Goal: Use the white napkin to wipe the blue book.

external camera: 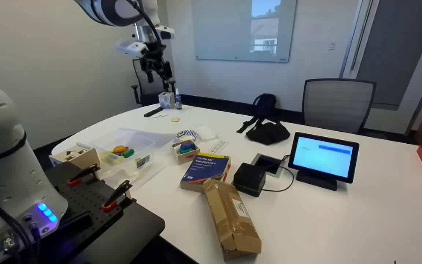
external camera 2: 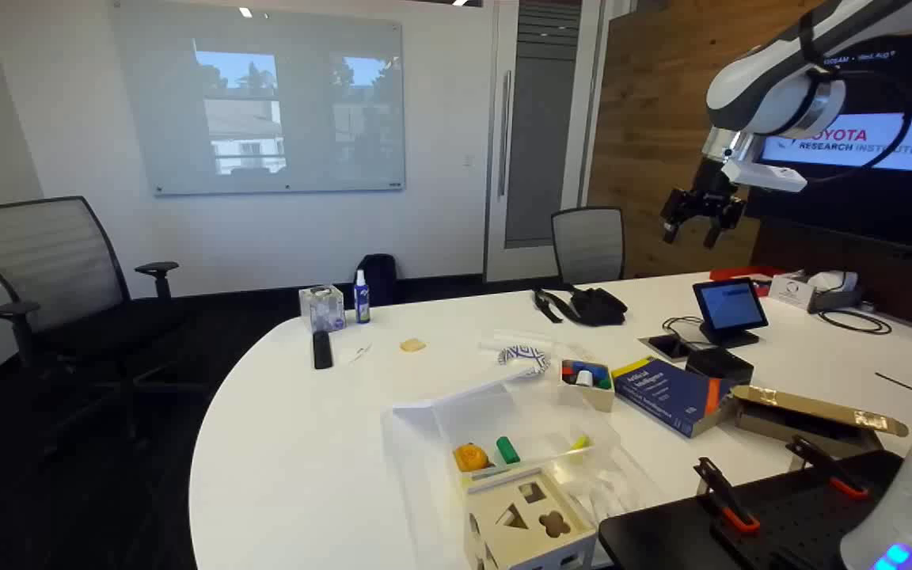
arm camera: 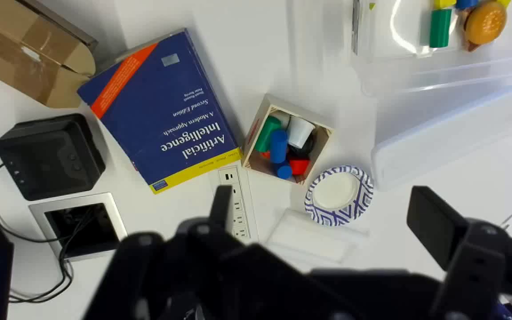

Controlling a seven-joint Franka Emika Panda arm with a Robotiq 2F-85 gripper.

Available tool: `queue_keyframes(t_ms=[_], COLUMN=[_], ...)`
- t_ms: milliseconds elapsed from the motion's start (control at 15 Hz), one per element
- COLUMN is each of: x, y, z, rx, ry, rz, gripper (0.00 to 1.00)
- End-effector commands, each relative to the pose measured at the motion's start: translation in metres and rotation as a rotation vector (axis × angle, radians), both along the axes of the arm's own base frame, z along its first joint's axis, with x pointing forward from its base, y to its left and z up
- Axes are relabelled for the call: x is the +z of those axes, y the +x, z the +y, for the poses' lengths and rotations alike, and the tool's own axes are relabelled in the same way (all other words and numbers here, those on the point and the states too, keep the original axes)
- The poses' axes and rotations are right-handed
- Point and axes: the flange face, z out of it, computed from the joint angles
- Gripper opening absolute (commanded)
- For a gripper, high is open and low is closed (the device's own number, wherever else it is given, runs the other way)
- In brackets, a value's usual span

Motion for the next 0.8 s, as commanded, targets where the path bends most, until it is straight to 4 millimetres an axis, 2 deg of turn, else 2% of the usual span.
queue_keyframes(t_ms=[0, 133, 267, 533, 733], x=[0.001, -0.014, -0.038, -0.092, -0.141], y=[0.000, -0.004, -0.012, -0.032, -0.046], z=[0.000, 0.017, 0.042, 0.089, 0.111], rx=[0.000, 0.036, 0.082, 0.169, 0.161], ry=[0.000, -0.003, -0.006, -0.031, -0.058], rz=[0.001, 0.010, 0.050, 0.109, 0.123], gripper=[1.00, 1.00, 1.00, 1.00, 1.00])
